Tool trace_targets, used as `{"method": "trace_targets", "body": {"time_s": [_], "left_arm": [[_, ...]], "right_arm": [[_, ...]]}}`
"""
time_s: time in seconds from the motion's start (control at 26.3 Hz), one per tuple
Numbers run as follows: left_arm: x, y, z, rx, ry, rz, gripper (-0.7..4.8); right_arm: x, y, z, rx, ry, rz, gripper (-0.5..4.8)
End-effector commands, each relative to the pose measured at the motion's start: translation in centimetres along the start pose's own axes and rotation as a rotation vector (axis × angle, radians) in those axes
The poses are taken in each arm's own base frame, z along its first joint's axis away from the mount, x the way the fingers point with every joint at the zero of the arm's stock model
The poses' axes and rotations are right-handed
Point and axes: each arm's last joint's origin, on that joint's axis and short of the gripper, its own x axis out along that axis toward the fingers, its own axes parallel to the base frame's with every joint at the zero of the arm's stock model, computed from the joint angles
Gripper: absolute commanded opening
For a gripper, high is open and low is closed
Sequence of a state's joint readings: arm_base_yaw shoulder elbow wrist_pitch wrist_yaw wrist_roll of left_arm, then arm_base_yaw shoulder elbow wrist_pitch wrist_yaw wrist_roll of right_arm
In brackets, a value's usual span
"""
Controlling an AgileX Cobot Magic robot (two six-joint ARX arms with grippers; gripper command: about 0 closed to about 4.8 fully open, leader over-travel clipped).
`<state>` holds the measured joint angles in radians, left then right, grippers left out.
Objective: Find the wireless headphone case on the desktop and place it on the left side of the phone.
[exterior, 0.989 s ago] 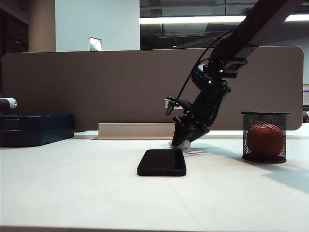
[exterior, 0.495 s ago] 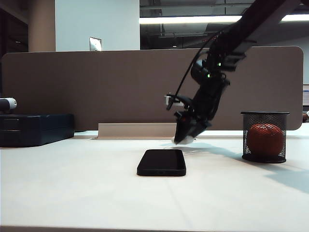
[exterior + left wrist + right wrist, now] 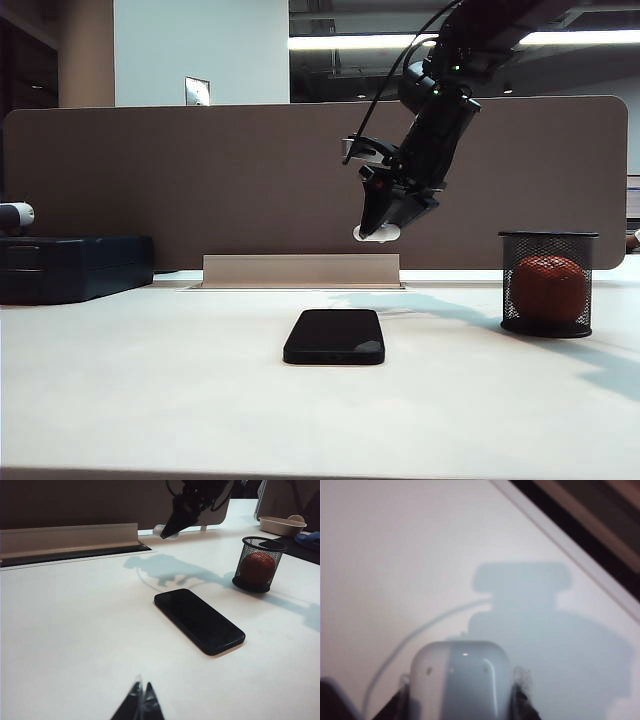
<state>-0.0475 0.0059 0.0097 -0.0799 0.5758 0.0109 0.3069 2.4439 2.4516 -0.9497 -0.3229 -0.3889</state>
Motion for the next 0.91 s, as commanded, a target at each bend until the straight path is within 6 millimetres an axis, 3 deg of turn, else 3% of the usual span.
{"method": "trace_targets", "body": {"time_s": [0.04,0.49,0.68,0.91], "left_arm": [[0.0,0.0,0.1,0.012,-0.006,-0.004,-0.05],[0.0,0.0,0.1,0.012,-0.006,-0.004,-0.05],[0.0,0.0,0.1,0.012,-0.006,-0.005,-0.05],[0.0,0.0,0.1,0.012,-0.006,-0.005,-0.05]], "right_arm": [[-0.9,1.0,0.3,0.004,0.001,0.071,1.15],[-2.7,5.8,1.8,-0.041,0.031,0.190,1.15],[-3.6,8.8,2.9,-0.084,0.025,0.240,0.71],[-3.4,11.0,2.9,-0.069,0.043,0.362,0.72]]}}
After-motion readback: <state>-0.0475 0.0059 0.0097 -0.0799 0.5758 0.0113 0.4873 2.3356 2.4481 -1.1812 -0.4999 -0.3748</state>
